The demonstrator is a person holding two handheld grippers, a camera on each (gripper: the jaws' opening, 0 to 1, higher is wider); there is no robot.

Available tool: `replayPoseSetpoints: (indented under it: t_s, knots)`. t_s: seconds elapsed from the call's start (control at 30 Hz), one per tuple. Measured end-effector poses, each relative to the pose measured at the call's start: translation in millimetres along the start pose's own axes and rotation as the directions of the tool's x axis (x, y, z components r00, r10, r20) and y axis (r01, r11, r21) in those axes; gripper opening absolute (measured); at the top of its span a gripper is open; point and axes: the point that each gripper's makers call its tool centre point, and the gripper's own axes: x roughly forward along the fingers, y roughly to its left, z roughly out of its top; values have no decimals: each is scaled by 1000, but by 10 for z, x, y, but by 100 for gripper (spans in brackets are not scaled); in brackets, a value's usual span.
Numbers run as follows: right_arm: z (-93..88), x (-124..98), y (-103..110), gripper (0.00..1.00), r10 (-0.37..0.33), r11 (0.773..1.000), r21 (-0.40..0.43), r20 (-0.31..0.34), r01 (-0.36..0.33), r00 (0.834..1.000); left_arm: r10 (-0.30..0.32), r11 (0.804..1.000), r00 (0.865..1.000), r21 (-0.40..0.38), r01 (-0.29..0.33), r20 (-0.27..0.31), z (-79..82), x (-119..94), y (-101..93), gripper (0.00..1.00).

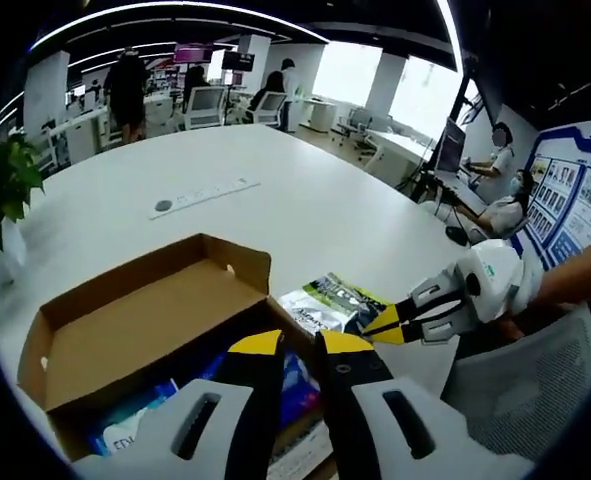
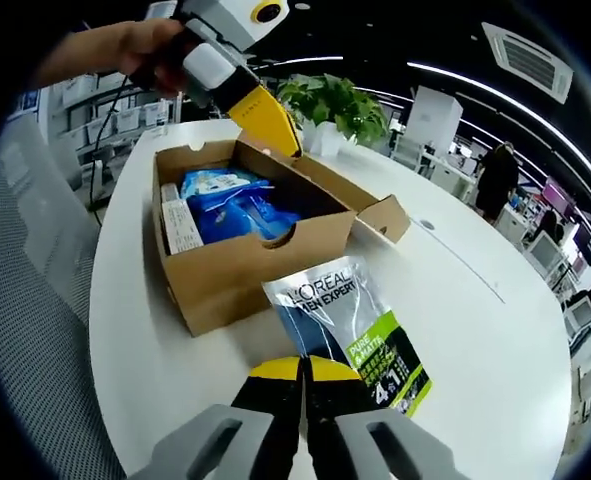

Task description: Operate the shoe box by opening the lid, removing the specified soft item, and placing it in the target area until the item is outside and the box remains undamaged.

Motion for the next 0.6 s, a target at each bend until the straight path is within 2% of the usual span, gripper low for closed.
replayPoseSetpoints:
  t_s: [0.23,0.6]
  knots:
    - [-119,89,40,0,26,996,-81,-49,-30,998,34,998,999,-43,-34,16,-136,-207,130,11]
    - [-243,137,78,0,50,991,-120,-87,-60,995,86,991,995,-103,-82,41,-268,-498,361,12]
